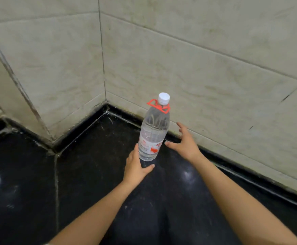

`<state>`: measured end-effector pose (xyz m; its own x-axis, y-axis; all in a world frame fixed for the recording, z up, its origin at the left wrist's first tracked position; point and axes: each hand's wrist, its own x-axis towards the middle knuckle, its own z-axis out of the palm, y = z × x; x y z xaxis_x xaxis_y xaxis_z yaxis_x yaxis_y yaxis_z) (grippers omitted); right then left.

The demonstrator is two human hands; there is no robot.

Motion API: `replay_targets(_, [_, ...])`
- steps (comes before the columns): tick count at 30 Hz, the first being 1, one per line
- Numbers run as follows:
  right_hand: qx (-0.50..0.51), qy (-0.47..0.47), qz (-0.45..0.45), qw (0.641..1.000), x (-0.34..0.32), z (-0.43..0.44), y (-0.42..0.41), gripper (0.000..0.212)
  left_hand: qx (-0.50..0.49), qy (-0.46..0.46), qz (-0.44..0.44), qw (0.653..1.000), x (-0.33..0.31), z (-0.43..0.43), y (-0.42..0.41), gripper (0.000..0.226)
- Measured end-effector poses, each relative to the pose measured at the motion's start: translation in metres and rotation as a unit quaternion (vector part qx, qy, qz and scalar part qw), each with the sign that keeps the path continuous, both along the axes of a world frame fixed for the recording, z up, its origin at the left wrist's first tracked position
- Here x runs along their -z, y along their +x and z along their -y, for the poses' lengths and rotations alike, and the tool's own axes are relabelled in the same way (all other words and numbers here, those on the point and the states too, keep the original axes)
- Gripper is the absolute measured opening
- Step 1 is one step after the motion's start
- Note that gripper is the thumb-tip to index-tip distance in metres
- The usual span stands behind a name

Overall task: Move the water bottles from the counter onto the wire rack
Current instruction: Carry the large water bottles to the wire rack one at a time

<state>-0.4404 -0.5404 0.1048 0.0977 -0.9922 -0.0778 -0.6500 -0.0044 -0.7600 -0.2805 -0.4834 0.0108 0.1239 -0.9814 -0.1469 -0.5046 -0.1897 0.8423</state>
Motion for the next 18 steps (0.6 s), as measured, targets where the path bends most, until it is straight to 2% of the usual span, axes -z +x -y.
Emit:
replay_targets(3, [-0.036,0.002,-0.054,0.998,0.006,0.018,0.006,0.099,0.007,-0.001,-0.03,1.0,0.003,0.03,0.0,0.114])
replay_targets(7, [-0.064,-0.003,-0.04,0.997,0.003,0.052,0.007,0.108,-0.003,-0.006,-0.125,0.992,0.023,0.071,0.002,0.13])
replay_targets(9, [-0.08,0.016,0.001,0.997,-0.001,0.06,0.009,0.107,-0.01,-0.003,-0.171,0.985,0.038,0.084,0.0,0.126])
replay_targets(13, [-0.153,0.045,0.103,0.982,-0.007,0.075,0.029,0.085,-0.02,-0.01,-0.221,0.975,0.028,0.095,0.005,0.106])
replay_targets(16, [-0.162,0.04,0.153,0.974,0.003,0.089,0.052,0.075,-0.004,0.007,-0.25,0.968,0.022,0.103,0.02,0.11])
replay_targets(18, [-0.146,0.051,0.137,0.978,0.01,0.094,0.064,0.089,0.006,0.014,-0.262,0.965,0.025,0.105,0.029,0.11])
